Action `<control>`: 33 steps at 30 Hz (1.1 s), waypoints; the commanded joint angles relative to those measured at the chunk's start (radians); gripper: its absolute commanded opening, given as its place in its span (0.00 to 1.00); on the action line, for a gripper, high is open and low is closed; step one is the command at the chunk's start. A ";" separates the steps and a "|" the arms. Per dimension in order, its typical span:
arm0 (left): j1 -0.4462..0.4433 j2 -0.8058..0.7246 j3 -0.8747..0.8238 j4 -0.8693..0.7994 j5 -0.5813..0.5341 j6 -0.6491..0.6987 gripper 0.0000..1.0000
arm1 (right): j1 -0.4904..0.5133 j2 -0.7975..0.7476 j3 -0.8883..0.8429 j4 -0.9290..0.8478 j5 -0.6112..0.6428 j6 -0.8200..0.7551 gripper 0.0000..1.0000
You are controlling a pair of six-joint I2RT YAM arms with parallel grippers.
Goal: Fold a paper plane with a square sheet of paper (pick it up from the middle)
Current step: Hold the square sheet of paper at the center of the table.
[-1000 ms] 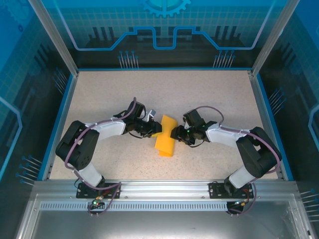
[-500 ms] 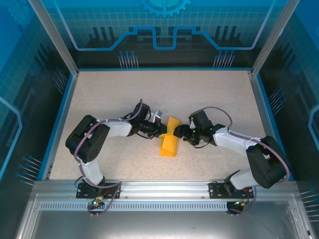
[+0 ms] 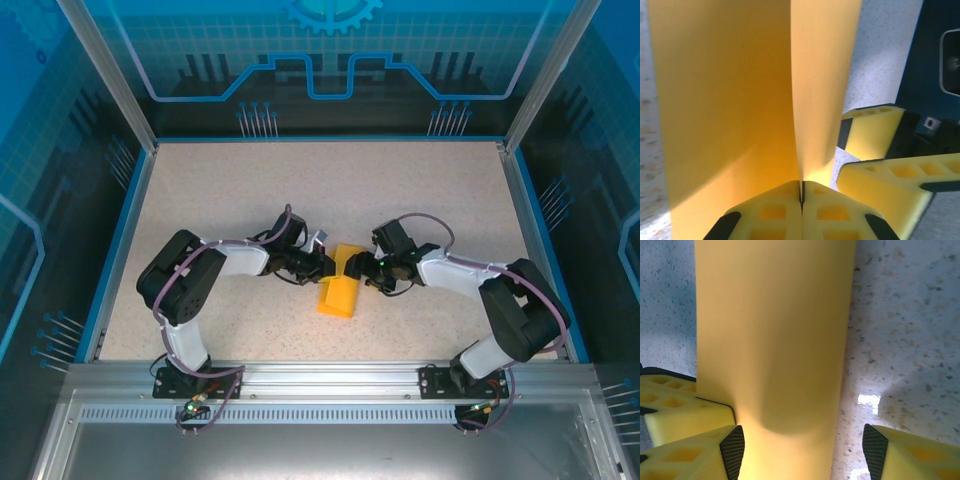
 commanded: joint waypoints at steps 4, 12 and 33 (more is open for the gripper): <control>-0.001 -0.032 0.046 -0.118 -0.059 0.083 0.08 | 0.018 -0.006 0.013 -0.051 0.031 -0.017 0.66; -0.001 -0.023 0.071 -0.145 -0.063 0.106 0.09 | 0.029 -0.034 -0.054 -0.013 0.004 -0.005 0.62; -0.001 -0.256 0.051 -0.374 -0.367 0.169 0.53 | 0.096 0.094 0.078 -0.155 0.124 0.008 0.54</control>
